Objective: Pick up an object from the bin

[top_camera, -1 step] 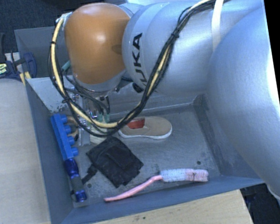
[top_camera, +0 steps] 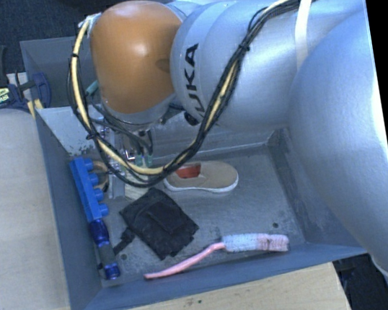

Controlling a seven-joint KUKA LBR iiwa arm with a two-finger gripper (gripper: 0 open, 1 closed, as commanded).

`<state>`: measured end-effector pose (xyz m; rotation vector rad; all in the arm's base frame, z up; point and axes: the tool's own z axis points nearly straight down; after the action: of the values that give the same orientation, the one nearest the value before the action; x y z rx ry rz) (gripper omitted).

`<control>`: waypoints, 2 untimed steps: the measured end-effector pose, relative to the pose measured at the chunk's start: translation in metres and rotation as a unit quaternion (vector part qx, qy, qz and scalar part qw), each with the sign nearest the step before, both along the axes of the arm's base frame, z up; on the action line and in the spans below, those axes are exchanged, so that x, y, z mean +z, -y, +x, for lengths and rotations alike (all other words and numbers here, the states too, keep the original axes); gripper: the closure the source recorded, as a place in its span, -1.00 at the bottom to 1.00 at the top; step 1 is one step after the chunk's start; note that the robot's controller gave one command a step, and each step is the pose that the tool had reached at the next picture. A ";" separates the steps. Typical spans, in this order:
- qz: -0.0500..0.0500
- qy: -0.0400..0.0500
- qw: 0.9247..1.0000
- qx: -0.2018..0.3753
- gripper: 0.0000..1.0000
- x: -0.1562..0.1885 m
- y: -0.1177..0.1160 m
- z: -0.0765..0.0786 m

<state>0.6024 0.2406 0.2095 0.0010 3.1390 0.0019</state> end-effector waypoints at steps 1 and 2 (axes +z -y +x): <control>-0.002 -0.003 0.996 0.090 -1.00 -0.068 0.080 -0.059; 0.000 0.000 0.997 0.072 -1.00 -0.060 0.063 -0.066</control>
Offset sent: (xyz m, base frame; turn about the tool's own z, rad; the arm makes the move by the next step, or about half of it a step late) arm -0.0664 -0.0630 -0.0604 -0.1439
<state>0.5365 0.1775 0.1494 -0.2250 3.1303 0.0030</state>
